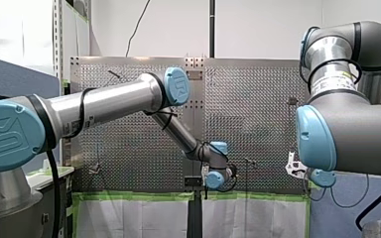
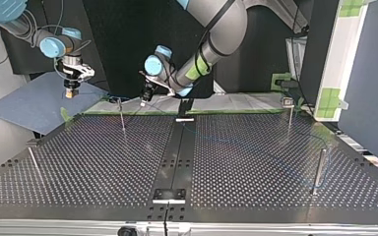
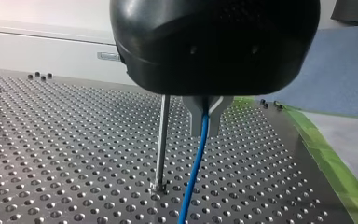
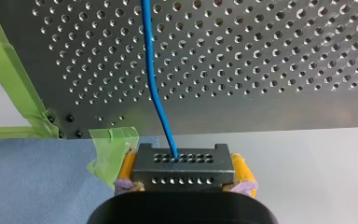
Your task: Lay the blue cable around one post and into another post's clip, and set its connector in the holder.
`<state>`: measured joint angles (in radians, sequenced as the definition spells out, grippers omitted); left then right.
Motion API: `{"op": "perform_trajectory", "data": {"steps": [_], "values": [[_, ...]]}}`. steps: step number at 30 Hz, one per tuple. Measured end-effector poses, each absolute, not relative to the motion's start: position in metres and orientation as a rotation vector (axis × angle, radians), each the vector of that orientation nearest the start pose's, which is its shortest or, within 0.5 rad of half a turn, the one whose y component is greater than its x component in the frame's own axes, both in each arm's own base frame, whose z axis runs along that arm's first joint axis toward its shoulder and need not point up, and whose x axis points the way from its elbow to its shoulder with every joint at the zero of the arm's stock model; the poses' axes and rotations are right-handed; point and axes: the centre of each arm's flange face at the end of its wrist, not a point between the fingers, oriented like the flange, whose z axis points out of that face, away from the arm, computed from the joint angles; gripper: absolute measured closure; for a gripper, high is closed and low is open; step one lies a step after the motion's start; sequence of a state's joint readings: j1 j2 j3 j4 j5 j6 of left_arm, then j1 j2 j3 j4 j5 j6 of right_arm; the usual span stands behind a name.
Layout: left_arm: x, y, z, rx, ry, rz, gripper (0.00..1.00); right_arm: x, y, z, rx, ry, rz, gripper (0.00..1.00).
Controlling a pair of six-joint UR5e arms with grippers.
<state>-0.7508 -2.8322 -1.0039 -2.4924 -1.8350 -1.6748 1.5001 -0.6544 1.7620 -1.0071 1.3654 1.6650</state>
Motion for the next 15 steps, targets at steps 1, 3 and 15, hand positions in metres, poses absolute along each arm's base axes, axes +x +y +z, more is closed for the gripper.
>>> {"op": "perform_trajectory", "data": {"steps": [1,3,15], "values": [[0.5106,-0.6228,-0.0626,0.319,1.601,-0.446,1.00,0.1108,-0.6090,-0.0385,1.332,-1.304,1.335,1.00],[0.5127,-0.6229,-0.0609,0.317,1.600,-0.447,1.00,0.1105,-0.6094,-0.0383,1.330,-1.304,1.335,1.00],[0.5202,-0.6248,-0.0530,0.312,1.602,-0.445,1.00,0.1106,-0.6129,-0.0364,1.328,-1.300,1.338,1.00]]}}
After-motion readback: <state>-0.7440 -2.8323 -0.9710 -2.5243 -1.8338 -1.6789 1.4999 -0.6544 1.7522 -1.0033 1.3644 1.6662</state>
